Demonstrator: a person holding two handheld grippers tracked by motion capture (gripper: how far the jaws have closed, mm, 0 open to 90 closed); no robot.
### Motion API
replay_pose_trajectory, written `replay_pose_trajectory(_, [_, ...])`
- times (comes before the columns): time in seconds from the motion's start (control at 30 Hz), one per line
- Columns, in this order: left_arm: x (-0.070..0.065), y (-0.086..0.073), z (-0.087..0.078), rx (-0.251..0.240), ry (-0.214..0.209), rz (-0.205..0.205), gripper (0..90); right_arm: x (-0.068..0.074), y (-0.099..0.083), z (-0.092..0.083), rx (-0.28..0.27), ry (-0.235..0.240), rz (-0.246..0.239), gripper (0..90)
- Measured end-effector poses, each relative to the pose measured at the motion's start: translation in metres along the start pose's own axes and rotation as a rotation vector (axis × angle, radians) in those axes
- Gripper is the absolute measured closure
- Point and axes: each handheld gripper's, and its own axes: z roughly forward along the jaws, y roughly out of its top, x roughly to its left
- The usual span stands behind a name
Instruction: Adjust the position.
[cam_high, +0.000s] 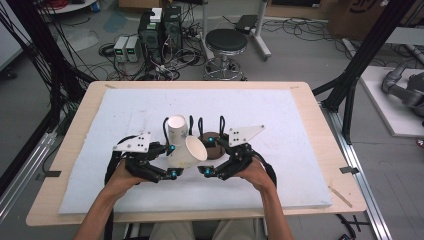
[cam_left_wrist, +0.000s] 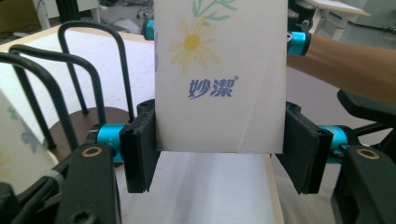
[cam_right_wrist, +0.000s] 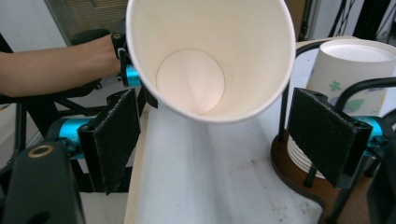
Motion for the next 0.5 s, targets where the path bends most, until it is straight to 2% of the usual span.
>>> replay_pose_trajectory(0.5, [-0.002, 0.002, 0.011, 0.001, -0.034, 0.009, 36.5, 0.0, 0.002, 0.012, -0.031, 0.047, -0.014, 17.8])
